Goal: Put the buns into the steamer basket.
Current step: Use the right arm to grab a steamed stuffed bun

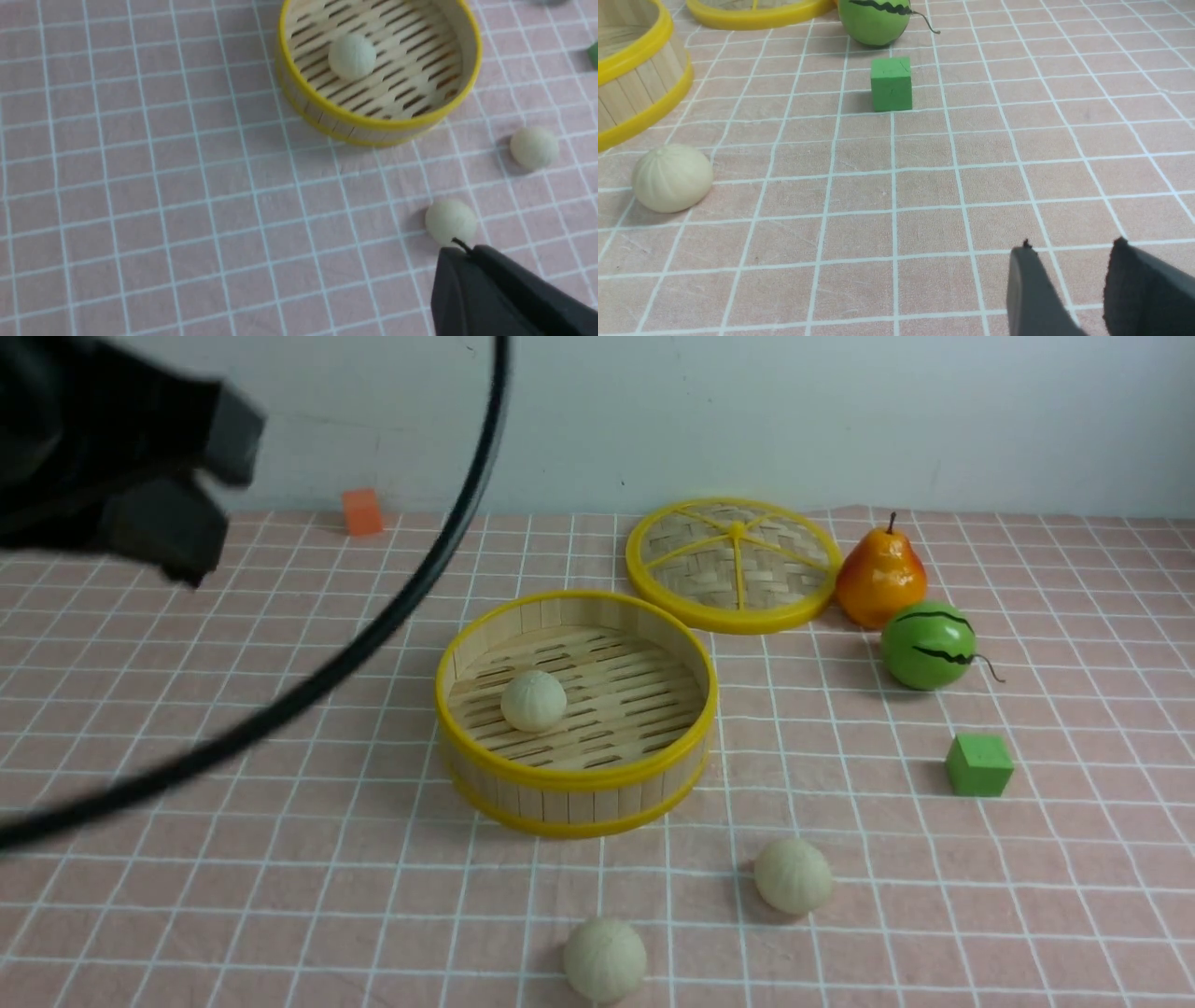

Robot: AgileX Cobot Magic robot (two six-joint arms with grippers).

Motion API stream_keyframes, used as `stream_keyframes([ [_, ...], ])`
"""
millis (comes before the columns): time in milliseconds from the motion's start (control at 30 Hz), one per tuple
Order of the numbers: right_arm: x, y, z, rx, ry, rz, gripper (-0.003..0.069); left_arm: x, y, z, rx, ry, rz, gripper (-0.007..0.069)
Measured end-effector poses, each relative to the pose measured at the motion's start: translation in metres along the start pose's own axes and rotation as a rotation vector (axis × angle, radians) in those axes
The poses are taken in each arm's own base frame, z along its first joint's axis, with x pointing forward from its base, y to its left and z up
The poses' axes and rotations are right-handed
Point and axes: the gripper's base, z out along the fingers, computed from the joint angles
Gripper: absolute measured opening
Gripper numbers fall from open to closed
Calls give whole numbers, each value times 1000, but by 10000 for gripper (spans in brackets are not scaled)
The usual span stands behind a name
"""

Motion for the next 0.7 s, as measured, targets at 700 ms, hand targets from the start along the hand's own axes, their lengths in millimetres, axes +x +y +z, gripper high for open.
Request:
stream_keyframes([
  [700, 0, -2, 0, 26, -3, -64, 240, 145, 37, -10, 4, -44, 28, -13],
])
